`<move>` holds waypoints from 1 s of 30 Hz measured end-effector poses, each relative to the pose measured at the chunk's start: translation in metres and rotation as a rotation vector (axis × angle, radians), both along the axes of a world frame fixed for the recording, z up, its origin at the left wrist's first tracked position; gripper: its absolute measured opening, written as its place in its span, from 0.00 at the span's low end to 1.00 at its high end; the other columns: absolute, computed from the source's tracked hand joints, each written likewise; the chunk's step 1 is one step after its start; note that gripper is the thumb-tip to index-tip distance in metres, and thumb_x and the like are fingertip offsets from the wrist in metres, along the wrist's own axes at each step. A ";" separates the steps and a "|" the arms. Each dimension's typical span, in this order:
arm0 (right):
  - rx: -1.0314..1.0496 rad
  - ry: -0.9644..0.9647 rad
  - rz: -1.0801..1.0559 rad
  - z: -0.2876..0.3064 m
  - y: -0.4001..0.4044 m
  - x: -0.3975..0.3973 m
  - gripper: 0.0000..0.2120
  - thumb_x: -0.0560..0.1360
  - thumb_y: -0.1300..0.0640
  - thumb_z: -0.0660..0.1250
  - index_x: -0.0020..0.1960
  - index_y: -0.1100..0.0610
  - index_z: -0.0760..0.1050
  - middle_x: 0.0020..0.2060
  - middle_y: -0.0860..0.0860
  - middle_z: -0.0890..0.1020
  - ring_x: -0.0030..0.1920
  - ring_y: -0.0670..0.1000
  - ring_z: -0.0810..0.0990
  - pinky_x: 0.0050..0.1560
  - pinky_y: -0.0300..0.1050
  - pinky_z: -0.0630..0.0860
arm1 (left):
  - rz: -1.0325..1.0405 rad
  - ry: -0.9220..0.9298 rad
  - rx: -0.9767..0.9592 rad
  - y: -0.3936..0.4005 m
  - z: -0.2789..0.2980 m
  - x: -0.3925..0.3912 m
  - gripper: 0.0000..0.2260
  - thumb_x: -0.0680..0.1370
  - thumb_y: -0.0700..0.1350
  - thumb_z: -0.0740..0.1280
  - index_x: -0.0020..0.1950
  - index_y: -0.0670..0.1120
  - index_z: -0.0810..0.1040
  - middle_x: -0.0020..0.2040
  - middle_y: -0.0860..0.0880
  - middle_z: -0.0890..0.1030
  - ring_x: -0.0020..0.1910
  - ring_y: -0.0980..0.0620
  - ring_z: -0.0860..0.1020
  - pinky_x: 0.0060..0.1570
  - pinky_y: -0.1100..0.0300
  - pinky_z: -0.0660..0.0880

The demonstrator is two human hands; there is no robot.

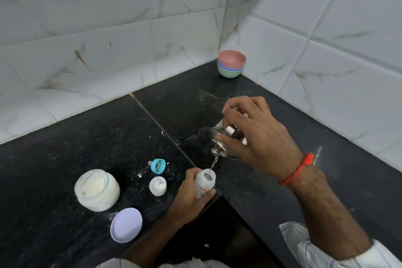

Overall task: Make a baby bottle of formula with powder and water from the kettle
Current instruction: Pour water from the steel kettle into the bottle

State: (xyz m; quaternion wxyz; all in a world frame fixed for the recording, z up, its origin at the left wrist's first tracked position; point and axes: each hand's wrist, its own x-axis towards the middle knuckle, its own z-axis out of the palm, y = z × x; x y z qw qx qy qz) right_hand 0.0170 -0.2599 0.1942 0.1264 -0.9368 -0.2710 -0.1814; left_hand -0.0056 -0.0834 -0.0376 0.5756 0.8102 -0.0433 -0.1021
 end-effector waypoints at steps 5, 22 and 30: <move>0.008 -0.007 0.006 -0.001 -0.001 0.002 0.12 0.76 0.44 0.67 0.52 0.51 0.76 0.62 0.49 0.76 0.60 0.55 0.72 0.45 0.44 0.69 | -0.010 0.009 0.009 0.001 0.000 0.002 0.23 0.74 0.51 0.75 0.63 0.62 0.67 0.60 0.56 0.78 0.60 0.54 0.79 0.61 0.50 0.79; 0.641 0.373 -0.119 -0.089 -0.026 0.030 0.10 0.75 0.54 0.76 0.43 0.48 0.75 0.50 0.49 0.79 0.53 0.51 0.76 0.54 0.42 0.73 | 0.035 -0.070 -0.025 0.008 0.016 0.009 0.23 0.75 0.52 0.76 0.63 0.60 0.67 0.58 0.56 0.80 0.57 0.54 0.81 0.56 0.51 0.81; 1.449 0.722 -0.391 -0.178 -0.023 0.033 0.14 0.73 0.52 0.78 0.39 0.52 0.73 0.37 0.57 0.73 0.38 0.54 0.69 0.34 0.44 0.69 | 0.113 -0.066 -0.020 0.021 0.015 0.005 0.23 0.76 0.50 0.76 0.64 0.57 0.67 0.59 0.57 0.79 0.57 0.59 0.79 0.57 0.61 0.77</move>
